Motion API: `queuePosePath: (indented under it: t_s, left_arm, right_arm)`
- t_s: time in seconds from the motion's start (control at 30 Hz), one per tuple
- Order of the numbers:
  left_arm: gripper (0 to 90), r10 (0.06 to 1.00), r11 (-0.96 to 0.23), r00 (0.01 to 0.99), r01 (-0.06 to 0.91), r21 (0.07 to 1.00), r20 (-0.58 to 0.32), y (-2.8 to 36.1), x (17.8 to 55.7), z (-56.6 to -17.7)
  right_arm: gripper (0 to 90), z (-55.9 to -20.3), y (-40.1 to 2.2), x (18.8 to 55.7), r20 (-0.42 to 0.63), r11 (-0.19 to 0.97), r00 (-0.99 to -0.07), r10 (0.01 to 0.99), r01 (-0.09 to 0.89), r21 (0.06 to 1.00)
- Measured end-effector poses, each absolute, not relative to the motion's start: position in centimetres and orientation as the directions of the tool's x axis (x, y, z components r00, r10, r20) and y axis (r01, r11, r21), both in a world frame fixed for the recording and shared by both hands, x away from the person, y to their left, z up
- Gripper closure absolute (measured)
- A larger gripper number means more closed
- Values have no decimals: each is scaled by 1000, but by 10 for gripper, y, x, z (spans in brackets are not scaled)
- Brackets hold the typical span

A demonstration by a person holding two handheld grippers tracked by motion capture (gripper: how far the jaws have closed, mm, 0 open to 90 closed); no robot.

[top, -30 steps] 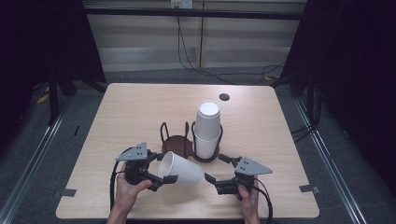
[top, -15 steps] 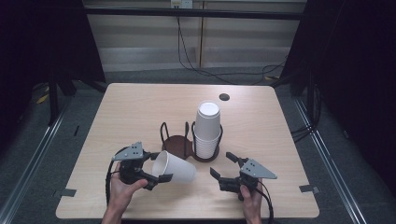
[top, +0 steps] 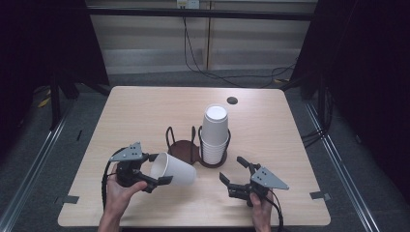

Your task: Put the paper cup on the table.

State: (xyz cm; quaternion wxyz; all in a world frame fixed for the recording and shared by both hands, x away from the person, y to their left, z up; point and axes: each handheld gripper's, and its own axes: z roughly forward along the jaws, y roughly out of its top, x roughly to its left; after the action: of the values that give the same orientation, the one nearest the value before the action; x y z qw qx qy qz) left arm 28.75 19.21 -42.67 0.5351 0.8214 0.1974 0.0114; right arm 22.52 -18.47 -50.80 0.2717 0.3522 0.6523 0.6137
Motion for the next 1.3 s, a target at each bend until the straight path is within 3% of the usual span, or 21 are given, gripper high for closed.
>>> queuePosePath:
  t_s: [0.27, 0.87, 1.0, 1.3]
  left_arm:
    - [129, 406, -432, 903, 328, 840, -143, 204, 291, -421]
    - [127, 521, -487, 840, 439, 756, -152, 223, 304, -417]
    - [124, 564, -529, 821, 441, 725, -88, 224, 307, -408]
    - [125, 599, -556, 798, 469, 686, -60, 230, 322, -394]
  right_arm:
    - [131, -510, -189, 220, 71, -39, -615, 785, 66, 997]
    - [134, -511, -188, 216, 28, -18, -623, 782, 23, 1000]
    - [133, -511, -188, 216, 29, -19, -623, 781, 24, 1000]
    - [134, -511, -188, 216, 28, -18, -624, 781, 23, 1000]
